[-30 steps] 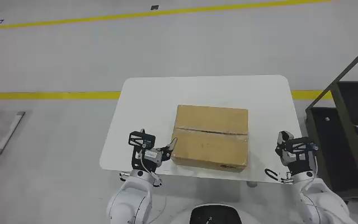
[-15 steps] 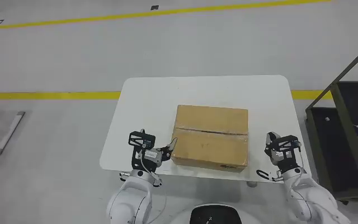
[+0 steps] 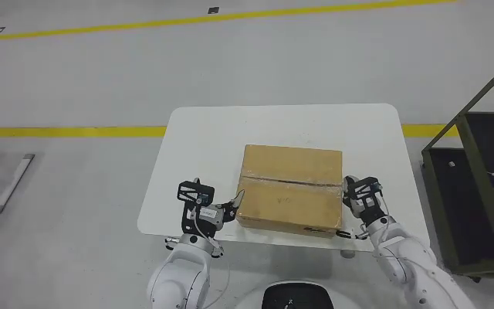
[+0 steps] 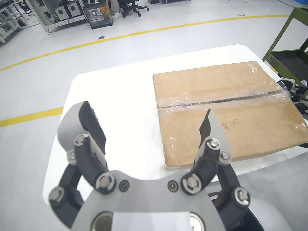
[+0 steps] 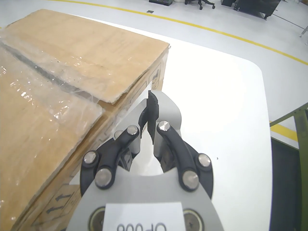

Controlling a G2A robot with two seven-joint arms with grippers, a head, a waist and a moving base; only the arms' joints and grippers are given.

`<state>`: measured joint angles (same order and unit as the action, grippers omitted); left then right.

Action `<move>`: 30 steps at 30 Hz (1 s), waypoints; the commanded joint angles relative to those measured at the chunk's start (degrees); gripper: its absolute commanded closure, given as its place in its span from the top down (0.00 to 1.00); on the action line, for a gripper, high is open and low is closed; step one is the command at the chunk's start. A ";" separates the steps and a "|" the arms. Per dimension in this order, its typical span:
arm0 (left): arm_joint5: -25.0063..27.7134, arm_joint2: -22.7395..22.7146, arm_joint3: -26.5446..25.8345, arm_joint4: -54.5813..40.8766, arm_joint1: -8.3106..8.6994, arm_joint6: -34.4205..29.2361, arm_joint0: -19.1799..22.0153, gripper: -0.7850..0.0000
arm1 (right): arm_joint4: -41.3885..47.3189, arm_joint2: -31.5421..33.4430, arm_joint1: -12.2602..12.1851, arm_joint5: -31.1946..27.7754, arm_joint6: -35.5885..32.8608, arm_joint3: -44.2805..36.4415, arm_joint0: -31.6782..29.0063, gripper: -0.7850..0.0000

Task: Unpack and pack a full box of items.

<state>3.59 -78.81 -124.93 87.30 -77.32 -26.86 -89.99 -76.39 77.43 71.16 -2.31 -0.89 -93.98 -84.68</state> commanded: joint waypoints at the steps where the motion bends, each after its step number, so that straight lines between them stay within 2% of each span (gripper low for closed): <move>1: 0.00 0.00 0.00 0.00 0.00 0.00 0.00 1.00 | -0.20 -0.30 0.07 -0.50 0.00 0.76 1.15 0.00; 13: 0.00 0.00 0.00 0.00 0.00 0.00 0.00 1.00 | -2.34 -2.28 0.19 -6.03 -2.36 3.84 6.54 0.00; 17: 3.61 1.34 -0.35 -2.20 0.06 0.96 1.21 1.00 | -3.49 -1.73 0.09 -6.19 -1.80 4.00 7.30 0.00; 23: 8.87 5.90 0.93 -3.51 -0.07 -1.93 7.78 1.00 | -4.43 4.06 -0.68 -3.06 0.42 -1.12 1.39 0.00; 30: 14.46 15.22 6.86 -5.60 -0.93 -6.35 17.38 1.00 | -2.01 12.33 -1.33 0.15 2.83 -9.07 -10.41 0.00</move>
<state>17.48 -65.06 -119.34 82.48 -78.08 -32.48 -74.09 -78.84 88.61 69.88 -2.48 1.67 -101.95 -93.14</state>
